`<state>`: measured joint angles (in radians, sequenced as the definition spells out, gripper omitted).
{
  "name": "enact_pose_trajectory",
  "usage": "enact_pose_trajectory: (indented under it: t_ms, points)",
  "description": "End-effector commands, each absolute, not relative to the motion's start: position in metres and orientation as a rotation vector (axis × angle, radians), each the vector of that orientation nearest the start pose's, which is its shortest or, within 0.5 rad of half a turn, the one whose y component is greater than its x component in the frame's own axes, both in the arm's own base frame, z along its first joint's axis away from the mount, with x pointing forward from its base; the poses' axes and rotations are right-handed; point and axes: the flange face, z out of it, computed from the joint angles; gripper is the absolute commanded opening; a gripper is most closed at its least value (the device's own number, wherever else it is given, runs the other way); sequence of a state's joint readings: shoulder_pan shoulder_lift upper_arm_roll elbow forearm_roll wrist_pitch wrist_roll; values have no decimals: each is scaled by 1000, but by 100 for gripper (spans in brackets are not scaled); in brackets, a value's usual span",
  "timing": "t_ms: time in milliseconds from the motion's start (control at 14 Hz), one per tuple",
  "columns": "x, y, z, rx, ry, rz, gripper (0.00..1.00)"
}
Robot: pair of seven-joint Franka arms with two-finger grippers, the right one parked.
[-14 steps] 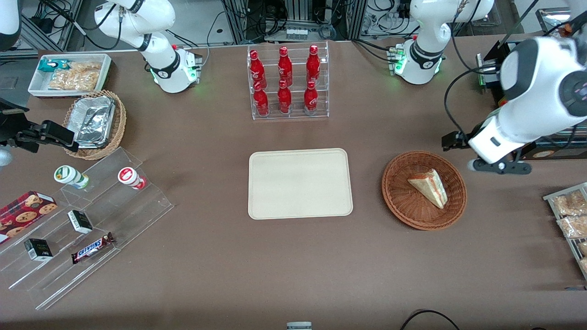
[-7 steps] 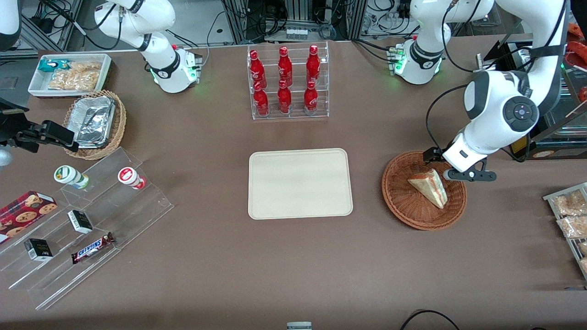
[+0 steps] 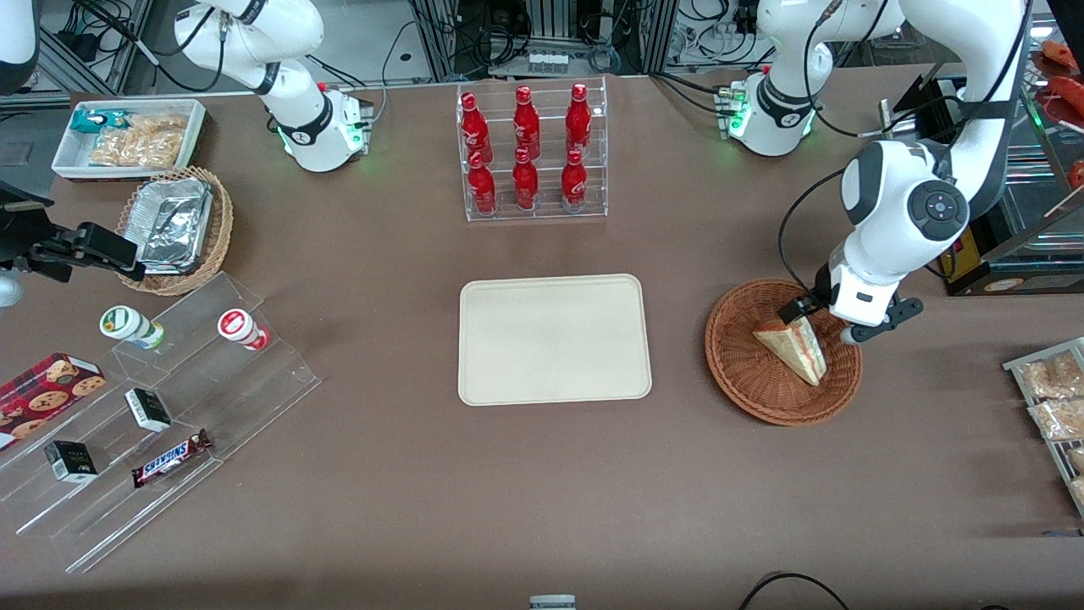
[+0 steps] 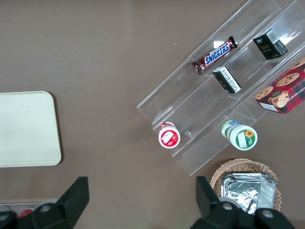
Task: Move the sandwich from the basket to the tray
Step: 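Lower the open left gripper around the sandwich and close it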
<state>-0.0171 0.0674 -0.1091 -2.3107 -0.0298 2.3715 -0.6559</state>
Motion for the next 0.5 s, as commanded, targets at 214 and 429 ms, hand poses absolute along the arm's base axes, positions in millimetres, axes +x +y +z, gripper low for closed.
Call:
enact_pose_trajectory:
  t_ms: [214, 429]
  points:
    - [519, -67, 289, -2921, -1292, -18, 100]
    - [527, -68, 267, -2931, -1313, -52, 100]
